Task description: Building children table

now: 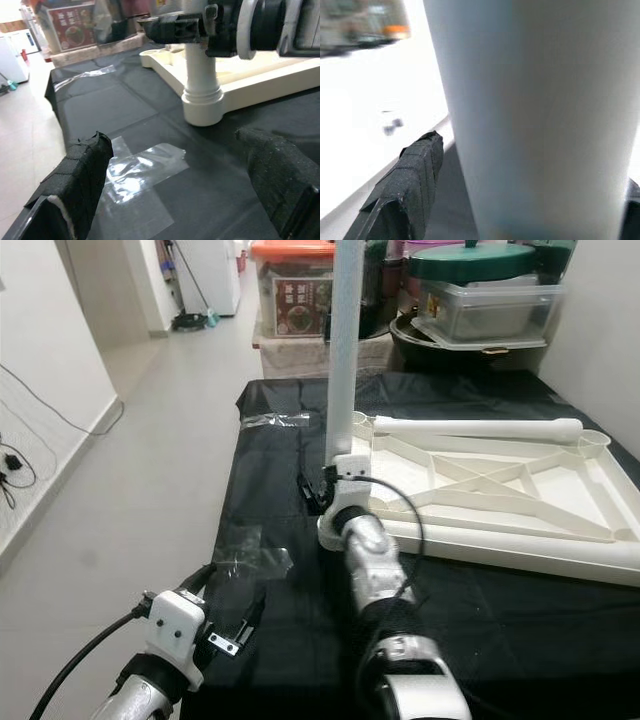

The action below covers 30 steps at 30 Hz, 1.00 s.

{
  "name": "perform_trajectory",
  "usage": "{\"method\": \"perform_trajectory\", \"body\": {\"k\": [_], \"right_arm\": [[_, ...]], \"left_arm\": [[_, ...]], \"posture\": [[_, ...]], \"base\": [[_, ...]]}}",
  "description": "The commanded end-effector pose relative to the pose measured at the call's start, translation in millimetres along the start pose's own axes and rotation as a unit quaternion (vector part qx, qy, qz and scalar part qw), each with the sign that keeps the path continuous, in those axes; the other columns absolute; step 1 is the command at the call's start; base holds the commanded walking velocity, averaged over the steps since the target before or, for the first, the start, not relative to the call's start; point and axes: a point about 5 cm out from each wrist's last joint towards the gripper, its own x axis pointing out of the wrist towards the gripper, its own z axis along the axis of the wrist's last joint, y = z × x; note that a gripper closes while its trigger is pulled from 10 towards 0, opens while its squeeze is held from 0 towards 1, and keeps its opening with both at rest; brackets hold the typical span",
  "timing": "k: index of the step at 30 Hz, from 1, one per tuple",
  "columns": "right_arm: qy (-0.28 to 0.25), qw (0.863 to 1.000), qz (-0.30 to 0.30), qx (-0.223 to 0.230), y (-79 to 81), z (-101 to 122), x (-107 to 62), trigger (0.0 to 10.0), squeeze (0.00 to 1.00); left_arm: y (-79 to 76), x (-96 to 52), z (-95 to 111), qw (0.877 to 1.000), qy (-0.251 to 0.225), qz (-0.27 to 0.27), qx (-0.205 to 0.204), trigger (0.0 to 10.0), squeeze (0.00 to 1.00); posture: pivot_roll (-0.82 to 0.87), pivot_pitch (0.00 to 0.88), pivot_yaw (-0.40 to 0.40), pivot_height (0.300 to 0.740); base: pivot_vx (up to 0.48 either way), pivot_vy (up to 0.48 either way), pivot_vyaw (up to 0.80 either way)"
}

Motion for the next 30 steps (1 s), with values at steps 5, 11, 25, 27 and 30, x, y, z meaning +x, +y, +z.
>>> {"method": "perform_trajectory", "body": {"k": [5,11,25,27,30], "right_arm": [[0.066,0.961,0.268,0.03,26.7,5.2,4.0,10.0,0.0],[0.103,0.917,0.385,0.013,35.3,3.3,-2.4,10.0,0.0],[0.102,0.876,0.469,0.049,44.8,3.4,-5.5,0.0,0.0],[0.105,0.877,0.466,0.05,43.7,-0.7,-7.5,0.0,0.0],[0.102,0.893,0.436,0.032,42.6,-6.3,-6.6,0.0,0.0]], "left_arm": [[0.4,-1.8,-5.8,1.0,0.011,-0.002,0.002,10.0,0.0],[0.2,-1.7,-5.4,1.0,0.01,0.001,0.002,10.0,0.0],[0.7,-1.8,-5.0,1.0,0.009,0.002,0.001,10.0,0.0],[0.8,-1.6,-4.7,1.0,0.009,0.003,0.001,10.0,0.0],[0.7,-1.5,-4.7,1.0,0.009,0.003,0.001,10.0,0.0]], "posture": [[0.01,0.0,0.02,0.74],[0.02,0.0,0.007,0.74],[0.02,0.0,0.005,0.74],[0.02,0.0,0.005,0.74],[0.02,0.0,0.005,0.74]], "base": [[0.0,0.0,0.0],[0.0,0.0,0.0],[0.0,0.0,0.0],[0.0,0.0,0.0],[0.0,0.0,0.0]]}}
